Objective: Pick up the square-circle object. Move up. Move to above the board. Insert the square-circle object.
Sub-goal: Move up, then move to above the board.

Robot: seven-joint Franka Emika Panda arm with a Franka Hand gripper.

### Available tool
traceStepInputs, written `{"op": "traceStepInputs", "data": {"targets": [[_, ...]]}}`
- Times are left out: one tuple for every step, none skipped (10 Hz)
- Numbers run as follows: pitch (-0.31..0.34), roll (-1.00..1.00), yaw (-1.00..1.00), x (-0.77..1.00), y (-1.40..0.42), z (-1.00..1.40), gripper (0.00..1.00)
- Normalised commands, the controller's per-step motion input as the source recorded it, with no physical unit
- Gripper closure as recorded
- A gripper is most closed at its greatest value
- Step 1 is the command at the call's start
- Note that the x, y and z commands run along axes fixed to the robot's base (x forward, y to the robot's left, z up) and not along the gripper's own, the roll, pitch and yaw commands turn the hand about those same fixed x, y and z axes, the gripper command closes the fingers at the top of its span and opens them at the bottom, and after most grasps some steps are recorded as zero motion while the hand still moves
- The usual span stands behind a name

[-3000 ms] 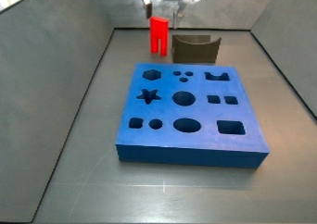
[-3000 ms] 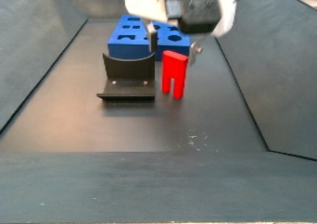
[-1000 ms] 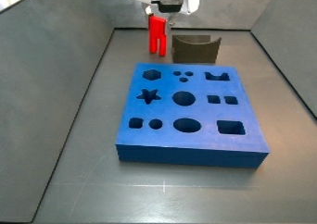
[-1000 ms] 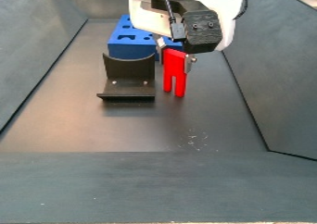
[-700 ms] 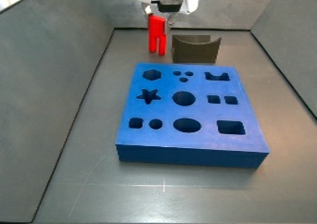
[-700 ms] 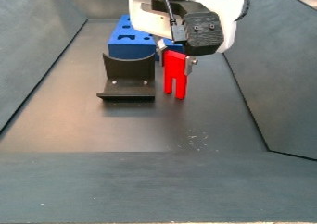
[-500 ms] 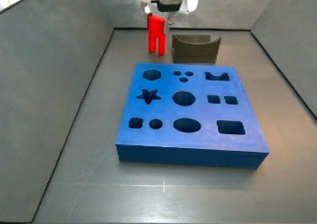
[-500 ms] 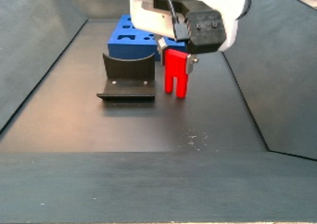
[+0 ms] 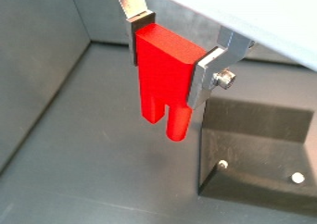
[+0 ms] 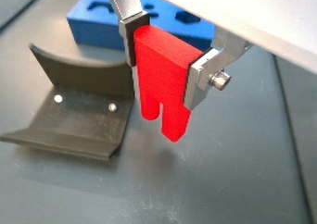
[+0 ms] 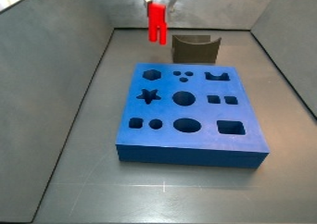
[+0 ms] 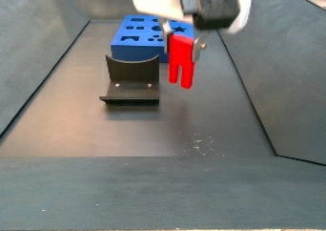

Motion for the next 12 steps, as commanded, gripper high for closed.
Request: {"op": "traceStepInputs", "data": {"targets": [[0.041, 0.03, -0.02, -0.02, 0.03, 0.26, 1.00], [0.258, 0.11, 0.10, -0.10, -0.09, 1.00, 1.00], [0.249, 0.11, 0.11, -0.10, -0.10, 1.00, 1.00], [0.198, 0.13, 0.09, -0.09, -0.09, 1.00, 1.00], [0.165, 0.14, 0.07, -0.08, -0.08, 1.00, 1.00], [0.140, 0.13, 0.05, -0.07, -0.08, 1.00, 1.00], [0.114, 0.11, 0.04, -0.07, -0.08, 1.00, 1.00], [0.096, 0.10, 0.03, -0.06, -0.07, 1.00, 1.00], [0.089, 0.09, 0.03, -0.05, -0.07, 1.00, 1.00], [0.086, 0.09, 0.03, -0.04, -0.06, 1.00, 1.00], [0.084, 0.09, 0.03, -0.03, -0.06, 1.00, 1.00], [0.090, 0.09, 0.03, -0.03, -0.06, 1.00, 1.00]]}}
